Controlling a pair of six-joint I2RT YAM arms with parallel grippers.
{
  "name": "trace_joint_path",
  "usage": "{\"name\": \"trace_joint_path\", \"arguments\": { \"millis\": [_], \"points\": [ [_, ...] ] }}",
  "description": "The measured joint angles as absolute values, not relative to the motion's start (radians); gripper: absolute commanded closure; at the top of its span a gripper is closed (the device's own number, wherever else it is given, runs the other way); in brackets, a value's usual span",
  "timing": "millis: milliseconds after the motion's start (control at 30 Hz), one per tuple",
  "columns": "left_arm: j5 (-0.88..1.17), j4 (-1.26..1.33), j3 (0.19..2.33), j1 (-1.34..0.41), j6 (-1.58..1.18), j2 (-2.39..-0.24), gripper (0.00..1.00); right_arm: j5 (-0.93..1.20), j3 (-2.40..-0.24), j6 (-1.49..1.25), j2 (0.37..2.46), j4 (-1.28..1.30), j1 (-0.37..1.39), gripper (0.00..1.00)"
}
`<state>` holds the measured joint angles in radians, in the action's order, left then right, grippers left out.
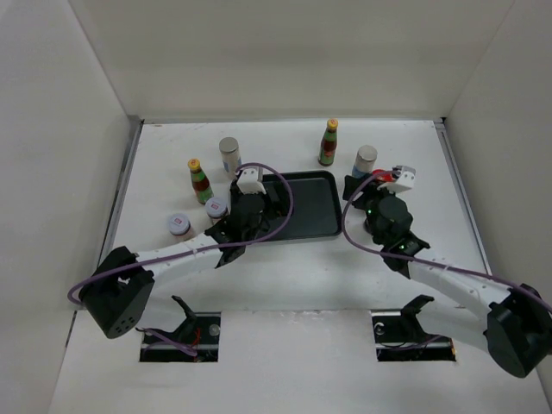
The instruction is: Organize the condiment bottles
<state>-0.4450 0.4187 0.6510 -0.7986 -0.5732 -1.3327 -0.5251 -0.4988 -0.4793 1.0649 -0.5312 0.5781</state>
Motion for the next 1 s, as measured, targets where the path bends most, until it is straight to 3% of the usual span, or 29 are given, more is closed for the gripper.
{"name": "trace_joint_path", "arguments": {
  "millis": [100,267,433,500,533,567,667,733,800,867,1000],
  "points": [
    [-0.449,0.420,0.651,-0.799,-0.572,-1.333,0.00,-0.525,-0.496,-0.481,1.027,-0.529,0.586,0.60],
    [-0.457,0.446,0.645,-0.803,-0.558,-1.332,0.00,-0.530,-0.497,-0.480,0.978,-0.488,0.604,0.85],
    [-0.471,0.484,0.601,-0.806,-0.545,-1.325,0.00,-0.572,-0.539,-0.473,0.920,-0.343,0.620,0.87],
    [-0.472,0.495,0.576,-0.805,-0.546,-1.309,0.00,-0.603,-0.567,-0.469,0.891,-0.287,0.624,0.78],
    [-0.471,0.505,0.562,-0.802,-0.546,-1.299,0.01,-0.619,-0.578,-0.468,0.876,-0.265,0.624,0.67],
    [-0.467,0.514,0.552,-0.800,-0.546,-1.290,0.10,-0.638,-0.588,-0.468,0.861,-0.244,0.624,0.55],
    [-0.433,0.557,0.529,-0.797,-0.548,-1.265,0.60,-0.693,-0.607,-0.466,0.844,-0.182,0.612,0.19],
    [-0.409,0.591,0.514,-0.797,-0.544,-1.250,0.74,-0.729,-0.617,-0.466,0.855,-0.126,0.597,0.07],
    [-0.386,0.614,0.504,-0.799,-0.538,-1.242,0.76,-0.765,-0.622,-0.469,0.876,-0.057,0.582,0.00],
    [-0.360,0.627,0.501,-0.799,-0.537,-1.241,0.72,-0.794,-0.626,-0.471,0.905,0.009,0.567,0.00],
    [-0.328,0.658,0.479,-0.799,-0.538,-1.240,0.52,-0.815,-0.628,-0.477,0.941,0.110,0.531,0.00]
  ]
}}
